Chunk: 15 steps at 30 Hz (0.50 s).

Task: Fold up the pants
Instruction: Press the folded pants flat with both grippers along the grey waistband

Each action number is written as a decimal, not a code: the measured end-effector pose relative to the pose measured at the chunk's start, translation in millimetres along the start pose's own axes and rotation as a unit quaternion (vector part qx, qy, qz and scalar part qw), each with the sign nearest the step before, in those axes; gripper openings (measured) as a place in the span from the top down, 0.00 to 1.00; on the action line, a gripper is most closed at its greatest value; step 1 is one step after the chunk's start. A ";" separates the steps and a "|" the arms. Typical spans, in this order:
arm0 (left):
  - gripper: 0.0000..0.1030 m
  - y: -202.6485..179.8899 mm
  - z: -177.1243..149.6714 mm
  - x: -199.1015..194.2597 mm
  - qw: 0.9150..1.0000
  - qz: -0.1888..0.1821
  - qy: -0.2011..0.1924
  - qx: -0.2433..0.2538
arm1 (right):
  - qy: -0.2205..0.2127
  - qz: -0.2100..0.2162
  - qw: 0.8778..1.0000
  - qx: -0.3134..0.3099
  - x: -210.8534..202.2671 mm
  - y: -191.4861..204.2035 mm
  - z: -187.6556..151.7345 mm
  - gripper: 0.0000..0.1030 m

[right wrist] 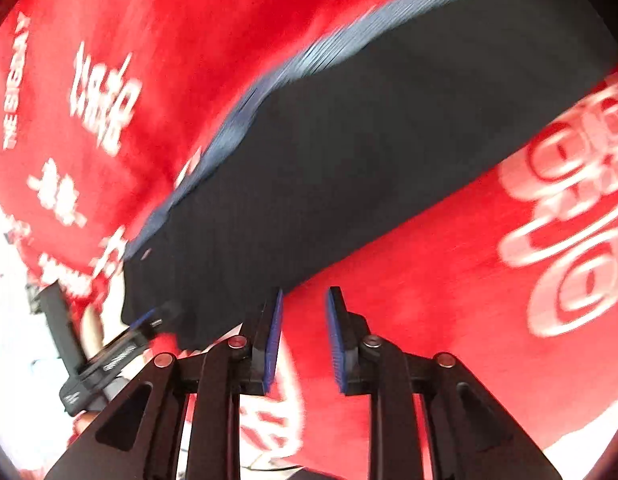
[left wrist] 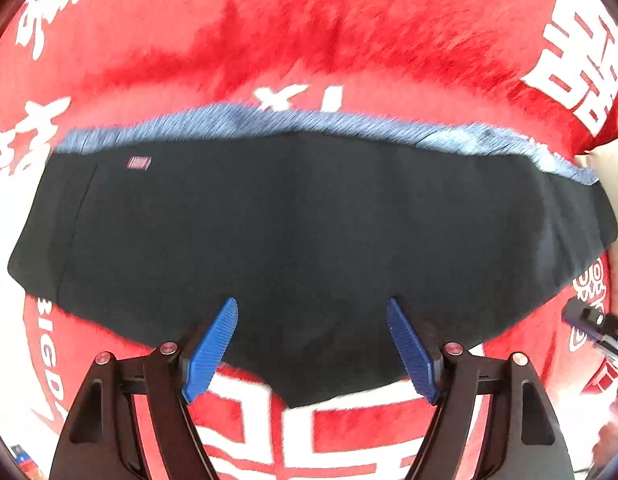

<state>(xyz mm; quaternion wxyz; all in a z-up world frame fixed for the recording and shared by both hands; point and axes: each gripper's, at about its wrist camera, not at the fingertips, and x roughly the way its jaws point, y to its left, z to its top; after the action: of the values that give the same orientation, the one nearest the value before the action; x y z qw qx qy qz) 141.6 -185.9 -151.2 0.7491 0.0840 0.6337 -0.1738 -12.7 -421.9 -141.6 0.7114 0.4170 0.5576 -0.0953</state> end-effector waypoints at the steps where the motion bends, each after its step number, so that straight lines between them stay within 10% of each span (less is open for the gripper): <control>1: 0.24 -11.7 6.3 0.8 1.000 0.004 -0.006 0.011 | -0.021 -0.019 1.000 0.013 -13.2 -13.8 9.9 0.76; 6: 0.24 -54.9 38.0 16.8 0.999 0.008 -0.017 0.025 | -0.110 -0.084 0.983 0.117 -61.6 -83.9 49.5 0.44; 15: 0.19 -106.1 56.5 56.3 0.999 0.049 -0.014 0.017 | -0.175 -0.166 0.953 0.182 -86.6 -166.5 102.2 0.44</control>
<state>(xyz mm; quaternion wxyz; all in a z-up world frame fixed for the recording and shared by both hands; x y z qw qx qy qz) 162.3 -312.3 -185.9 0.7638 0.1249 0.6155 -0.1488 -71.0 -627.6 -144.0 0.6842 0.4177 0.4591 -0.3829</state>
